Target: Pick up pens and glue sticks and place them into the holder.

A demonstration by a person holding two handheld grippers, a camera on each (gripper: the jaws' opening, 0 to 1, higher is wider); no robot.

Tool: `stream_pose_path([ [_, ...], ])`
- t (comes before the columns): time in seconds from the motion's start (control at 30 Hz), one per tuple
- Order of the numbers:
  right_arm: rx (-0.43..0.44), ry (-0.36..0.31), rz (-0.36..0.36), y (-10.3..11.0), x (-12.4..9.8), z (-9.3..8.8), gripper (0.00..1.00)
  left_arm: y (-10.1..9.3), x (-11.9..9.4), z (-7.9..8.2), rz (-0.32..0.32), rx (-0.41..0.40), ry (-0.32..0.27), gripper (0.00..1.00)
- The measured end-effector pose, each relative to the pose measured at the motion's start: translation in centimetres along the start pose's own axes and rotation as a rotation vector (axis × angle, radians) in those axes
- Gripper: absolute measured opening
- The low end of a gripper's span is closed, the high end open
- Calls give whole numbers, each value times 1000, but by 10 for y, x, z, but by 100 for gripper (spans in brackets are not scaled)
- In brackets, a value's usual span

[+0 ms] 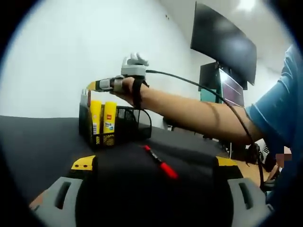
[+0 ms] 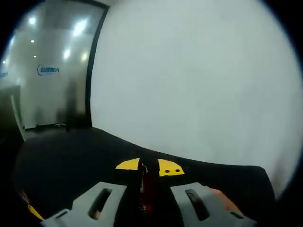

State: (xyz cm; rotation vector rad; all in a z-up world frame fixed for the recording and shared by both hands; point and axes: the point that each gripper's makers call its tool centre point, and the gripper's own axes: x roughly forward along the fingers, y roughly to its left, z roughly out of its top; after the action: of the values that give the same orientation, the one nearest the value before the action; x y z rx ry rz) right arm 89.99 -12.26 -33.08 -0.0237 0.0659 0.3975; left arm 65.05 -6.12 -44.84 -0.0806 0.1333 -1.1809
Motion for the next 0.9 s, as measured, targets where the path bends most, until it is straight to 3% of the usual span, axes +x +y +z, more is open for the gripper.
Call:
stream_pose_path([
  [0.37,36,-112,44,24,-58,41,14,4,0,-5,26,7,30,91],
  [0.57,40,-84,74,40,-103,36,16,8,6,-11,56,-40,84,83],
  [0.67,44,-106,52,42,-126,34,16,10,8,-15,90,-35,122,78],
  [0.9,54,-149,-2,43,-164,28,15,-2,18,-9,139,-45,143,65],
])
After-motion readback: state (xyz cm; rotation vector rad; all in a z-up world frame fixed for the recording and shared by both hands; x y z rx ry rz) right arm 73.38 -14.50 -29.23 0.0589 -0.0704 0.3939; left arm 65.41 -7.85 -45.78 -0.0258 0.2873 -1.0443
